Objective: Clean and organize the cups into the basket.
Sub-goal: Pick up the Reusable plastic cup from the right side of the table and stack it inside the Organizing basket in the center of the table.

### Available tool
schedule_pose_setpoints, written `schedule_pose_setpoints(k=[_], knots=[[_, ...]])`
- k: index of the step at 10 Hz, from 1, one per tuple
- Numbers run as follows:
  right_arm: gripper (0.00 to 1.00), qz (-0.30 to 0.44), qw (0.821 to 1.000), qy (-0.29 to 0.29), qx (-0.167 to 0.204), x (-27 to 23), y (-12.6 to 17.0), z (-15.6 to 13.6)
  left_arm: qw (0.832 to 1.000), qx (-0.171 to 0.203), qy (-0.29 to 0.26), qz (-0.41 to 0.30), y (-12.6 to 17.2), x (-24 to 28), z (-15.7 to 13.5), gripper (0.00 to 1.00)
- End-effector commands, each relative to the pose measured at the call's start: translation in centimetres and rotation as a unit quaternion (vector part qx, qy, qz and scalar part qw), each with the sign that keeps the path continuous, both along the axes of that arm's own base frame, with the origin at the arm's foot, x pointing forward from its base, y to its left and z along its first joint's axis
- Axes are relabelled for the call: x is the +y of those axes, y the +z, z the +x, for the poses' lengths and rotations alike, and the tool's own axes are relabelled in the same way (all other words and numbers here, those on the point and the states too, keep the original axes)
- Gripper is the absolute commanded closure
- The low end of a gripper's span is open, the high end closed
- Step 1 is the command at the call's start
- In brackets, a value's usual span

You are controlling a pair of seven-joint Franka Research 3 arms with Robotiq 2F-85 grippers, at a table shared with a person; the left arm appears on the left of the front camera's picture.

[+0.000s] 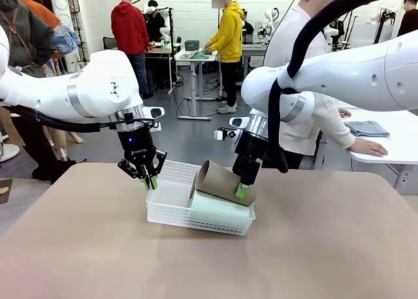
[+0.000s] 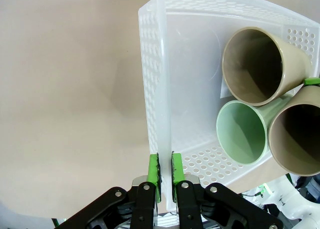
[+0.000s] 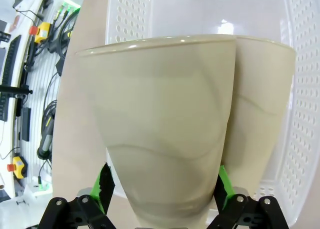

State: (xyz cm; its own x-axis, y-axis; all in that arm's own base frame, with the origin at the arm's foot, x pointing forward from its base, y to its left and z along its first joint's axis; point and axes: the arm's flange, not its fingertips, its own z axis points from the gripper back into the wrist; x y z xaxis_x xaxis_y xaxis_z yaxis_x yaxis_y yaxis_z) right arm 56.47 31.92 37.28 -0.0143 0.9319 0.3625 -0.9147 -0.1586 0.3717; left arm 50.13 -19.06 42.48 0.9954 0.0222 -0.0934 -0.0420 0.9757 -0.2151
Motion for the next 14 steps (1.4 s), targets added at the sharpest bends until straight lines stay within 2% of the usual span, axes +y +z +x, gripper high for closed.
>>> schedule_pose_setpoints(k=[1,4,9,12,14], knots=[[0.00,-0.008,1.000,-0.006,0.002,0.2,0.8,0.3,1.000,-0.005,0.002,0.000,0.1,-0.1,-0.1,1.00],[0.00,0.018,1.000,-0.003,-0.018,-0.7,2.5,-0.2,1.000,-0.005,0.002,0.000,0.1,-0.1,-0.1,1.00],[0.00,0.120,0.989,-0.016,-0.081,-5.5,8.6,-1.8,1.000,-0.005,0.002,0.000,0.1,-0.1,-0.1,1.00],[0.00,0.235,0.966,-0.009,-0.107,-12.3,12.2,-5.1,1.000,-0.005,0.002,0.000,0.1,-0.1,-0.1,1.00],[0.00,0.328,0.934,-0.011,-0.139,-18.8,14.1,-8.1,1.000,-0.005,0.002,0.000,0.1,-0.1,-0.1,1.00]])
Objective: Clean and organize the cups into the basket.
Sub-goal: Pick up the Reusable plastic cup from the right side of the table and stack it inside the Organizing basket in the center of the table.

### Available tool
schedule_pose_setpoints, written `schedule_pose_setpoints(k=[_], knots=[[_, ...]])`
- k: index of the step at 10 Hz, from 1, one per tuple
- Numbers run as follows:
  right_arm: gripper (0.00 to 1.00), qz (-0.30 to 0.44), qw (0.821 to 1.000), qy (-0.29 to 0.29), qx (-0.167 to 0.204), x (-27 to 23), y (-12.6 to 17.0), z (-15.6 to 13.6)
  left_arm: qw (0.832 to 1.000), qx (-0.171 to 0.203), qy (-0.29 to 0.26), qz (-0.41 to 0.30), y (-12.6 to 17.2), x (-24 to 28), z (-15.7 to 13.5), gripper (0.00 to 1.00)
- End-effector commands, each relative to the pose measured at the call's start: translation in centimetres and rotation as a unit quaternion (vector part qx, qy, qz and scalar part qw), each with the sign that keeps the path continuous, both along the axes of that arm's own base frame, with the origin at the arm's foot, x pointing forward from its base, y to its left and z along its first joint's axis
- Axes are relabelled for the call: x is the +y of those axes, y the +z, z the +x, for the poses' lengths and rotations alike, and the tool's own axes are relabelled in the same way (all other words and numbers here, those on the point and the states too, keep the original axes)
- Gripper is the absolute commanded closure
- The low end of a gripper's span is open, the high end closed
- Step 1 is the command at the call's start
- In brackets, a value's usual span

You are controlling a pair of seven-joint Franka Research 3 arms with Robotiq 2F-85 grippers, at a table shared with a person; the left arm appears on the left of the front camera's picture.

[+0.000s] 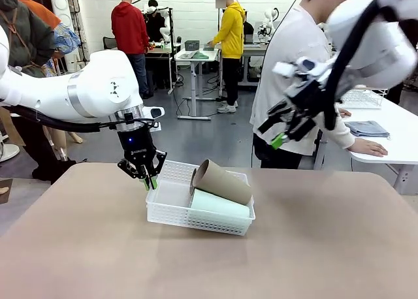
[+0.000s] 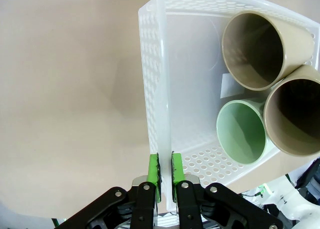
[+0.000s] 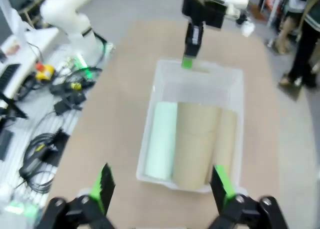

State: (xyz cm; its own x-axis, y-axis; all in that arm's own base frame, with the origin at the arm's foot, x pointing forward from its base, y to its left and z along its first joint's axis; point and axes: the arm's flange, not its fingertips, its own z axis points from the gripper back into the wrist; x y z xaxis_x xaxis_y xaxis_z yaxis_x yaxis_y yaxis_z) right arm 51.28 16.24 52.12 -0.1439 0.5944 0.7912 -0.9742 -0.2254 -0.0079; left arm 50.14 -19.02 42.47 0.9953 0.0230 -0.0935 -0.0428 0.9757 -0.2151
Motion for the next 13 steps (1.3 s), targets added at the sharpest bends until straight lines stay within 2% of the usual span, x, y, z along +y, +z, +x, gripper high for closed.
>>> schedule_pose_setpoints(k=[1,4,6,9,11,13], knots=[[0.00,0.098,0.995,-0.005,-0.026,-7.3,-0.6,-4.2,1.000,-0.005,0.002,0.000,0.1,-0.1,-0.1,1.00],[0.00,0.192,0.978,-0.073,-0.035,-17.4,-2.0,-5.7,1.000,-0.005,0.002,0.000,0.1,-0.1,-0.1,1.00],[0.00,0.231,0.968,-0.092,-0.019,-22.7,-4.3,-6.1,1.000,-0.005,0.002,0.000,0.1,-0.1,-0.1,1.00],[0.00,0.251,0.960,-0.125,0.020,-25.9,-8.2,-5.0,1.000,-0.005,0.002,0.000,0.1,-0.1,-0.1,1.00],[0.00,0.246,0.957,-0.153,0.018,-25.8,-8.4,-4.6,1.000,-0.005,0.002,0.000,0.1,-0.1,-0.1,1.00],[0.00,0.233,0.963,-0.131,0.030,-26.2,-9.3,-5.7,1.000,-0.005,0.002,0.000,0.1,-0.1,-0.1,1.00]])
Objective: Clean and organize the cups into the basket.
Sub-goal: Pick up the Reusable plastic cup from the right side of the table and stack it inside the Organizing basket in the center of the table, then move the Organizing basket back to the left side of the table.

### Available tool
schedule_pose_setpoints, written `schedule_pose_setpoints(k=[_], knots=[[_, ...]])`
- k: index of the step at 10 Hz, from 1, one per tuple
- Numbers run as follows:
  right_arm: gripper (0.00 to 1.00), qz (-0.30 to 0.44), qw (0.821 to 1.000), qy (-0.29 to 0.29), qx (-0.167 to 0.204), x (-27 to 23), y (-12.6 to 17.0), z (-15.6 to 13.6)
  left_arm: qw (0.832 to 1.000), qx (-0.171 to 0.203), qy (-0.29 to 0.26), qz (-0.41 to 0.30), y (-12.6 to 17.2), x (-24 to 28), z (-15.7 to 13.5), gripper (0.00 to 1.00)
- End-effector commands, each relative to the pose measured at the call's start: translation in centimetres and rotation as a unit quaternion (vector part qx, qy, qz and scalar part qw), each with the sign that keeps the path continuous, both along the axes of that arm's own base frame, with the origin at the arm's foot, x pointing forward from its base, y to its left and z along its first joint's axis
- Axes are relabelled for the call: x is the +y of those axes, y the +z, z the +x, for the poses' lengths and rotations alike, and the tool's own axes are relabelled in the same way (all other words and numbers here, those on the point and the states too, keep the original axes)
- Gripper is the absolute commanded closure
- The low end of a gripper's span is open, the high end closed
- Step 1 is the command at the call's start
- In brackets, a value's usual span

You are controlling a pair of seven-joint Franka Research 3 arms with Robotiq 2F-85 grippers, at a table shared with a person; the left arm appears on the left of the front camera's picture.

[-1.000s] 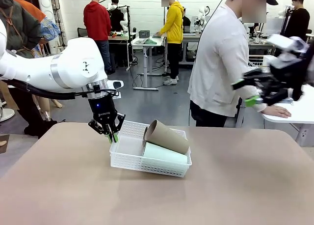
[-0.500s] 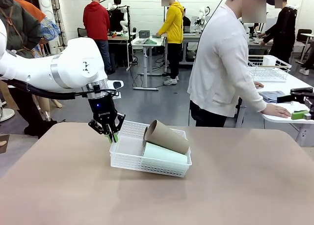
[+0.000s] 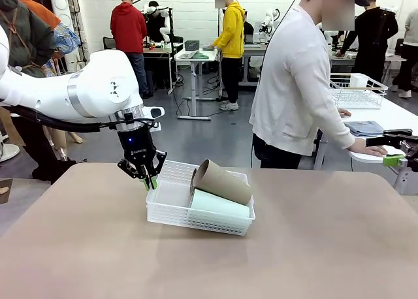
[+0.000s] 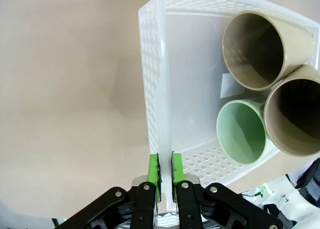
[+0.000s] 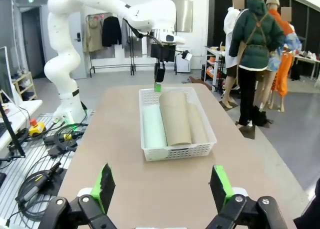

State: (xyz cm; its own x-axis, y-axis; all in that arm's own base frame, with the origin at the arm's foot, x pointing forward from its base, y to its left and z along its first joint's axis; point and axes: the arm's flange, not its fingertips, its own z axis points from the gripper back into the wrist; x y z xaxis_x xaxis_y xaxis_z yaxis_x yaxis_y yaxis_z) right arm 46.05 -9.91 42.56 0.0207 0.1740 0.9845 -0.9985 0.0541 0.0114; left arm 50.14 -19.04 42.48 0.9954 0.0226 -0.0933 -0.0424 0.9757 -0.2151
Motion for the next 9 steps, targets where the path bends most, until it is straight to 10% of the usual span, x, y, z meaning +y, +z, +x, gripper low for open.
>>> schedule_pose_setpoints(k=[1,9], knots=[[0.00,-0.004,1.000,0.005,-0.001,-0.03,0.23,-0.45,1.000,-0.005,0.002,0.000,0.10,-0.12,-0.06,1.00],[0.00,-0.004,1.000,0.005,-0.001,-0.03,0.23,-0.45,1.000,-0.005,0.002,0.000,0.10,-0.12,-0.06,1.00]])
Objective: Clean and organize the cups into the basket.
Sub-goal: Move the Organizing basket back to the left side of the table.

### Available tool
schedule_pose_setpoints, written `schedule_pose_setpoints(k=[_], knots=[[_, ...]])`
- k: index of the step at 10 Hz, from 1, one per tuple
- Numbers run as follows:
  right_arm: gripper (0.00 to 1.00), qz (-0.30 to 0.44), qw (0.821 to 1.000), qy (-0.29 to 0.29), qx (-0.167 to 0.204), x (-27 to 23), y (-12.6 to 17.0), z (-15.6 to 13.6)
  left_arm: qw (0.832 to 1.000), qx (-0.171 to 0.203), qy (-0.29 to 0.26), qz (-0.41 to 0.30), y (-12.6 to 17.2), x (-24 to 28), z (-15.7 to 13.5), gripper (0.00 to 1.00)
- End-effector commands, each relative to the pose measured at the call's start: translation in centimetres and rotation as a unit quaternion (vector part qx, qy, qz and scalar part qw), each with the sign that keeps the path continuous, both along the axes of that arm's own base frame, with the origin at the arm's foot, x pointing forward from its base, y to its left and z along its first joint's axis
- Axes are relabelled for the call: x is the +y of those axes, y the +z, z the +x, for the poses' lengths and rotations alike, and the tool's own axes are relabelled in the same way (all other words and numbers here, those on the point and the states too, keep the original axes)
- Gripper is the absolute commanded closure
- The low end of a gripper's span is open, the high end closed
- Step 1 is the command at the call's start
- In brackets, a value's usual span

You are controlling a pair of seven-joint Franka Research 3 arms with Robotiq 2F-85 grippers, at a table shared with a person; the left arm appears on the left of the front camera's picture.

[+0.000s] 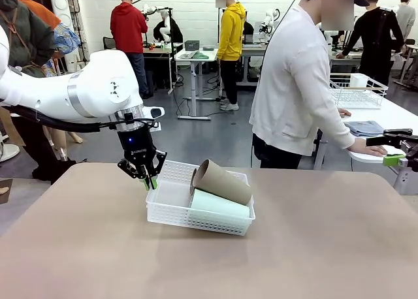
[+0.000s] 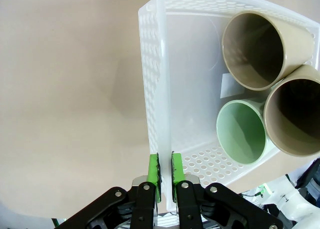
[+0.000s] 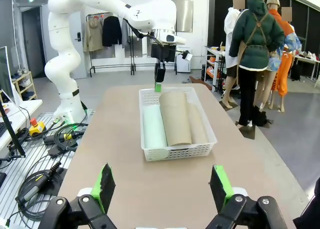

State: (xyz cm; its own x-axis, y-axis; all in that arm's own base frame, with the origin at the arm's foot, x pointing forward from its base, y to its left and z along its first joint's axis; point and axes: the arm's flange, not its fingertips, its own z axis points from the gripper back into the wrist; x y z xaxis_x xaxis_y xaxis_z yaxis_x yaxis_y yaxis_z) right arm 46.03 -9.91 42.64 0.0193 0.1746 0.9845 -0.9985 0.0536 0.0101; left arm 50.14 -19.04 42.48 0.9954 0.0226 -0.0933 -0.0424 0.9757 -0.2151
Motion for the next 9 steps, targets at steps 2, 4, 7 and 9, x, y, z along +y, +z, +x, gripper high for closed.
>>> schedule_pose_setpoints(k=[2,4,7,9], knots=[[0.00,-0.004,1.000,0.005,0.000,0.0,0.2,-0.4,1.000,-0.005,0.002,0.000,0.1,-0.1,-0.1,1.00],[0.00,-0.004,1.000,0.005,0.000,0.0,0.2,-0.4,1.000,-0.005,0.002,0.000,0.1,-0.1,-0.1,1.00],[0.00,0.000,1.000,0.000,0.000,0.0,0.0,0.0,1.000,-0.005,0.002,0.000,0.1,-0.1,-0.1,1.00],[0.00,0.103,0.980,-0.067,0.159,-4.6,-0.4,-1.2,1.000,-0.005,0.002,0.000,0.1,-0.1,-0.1,1.00]])
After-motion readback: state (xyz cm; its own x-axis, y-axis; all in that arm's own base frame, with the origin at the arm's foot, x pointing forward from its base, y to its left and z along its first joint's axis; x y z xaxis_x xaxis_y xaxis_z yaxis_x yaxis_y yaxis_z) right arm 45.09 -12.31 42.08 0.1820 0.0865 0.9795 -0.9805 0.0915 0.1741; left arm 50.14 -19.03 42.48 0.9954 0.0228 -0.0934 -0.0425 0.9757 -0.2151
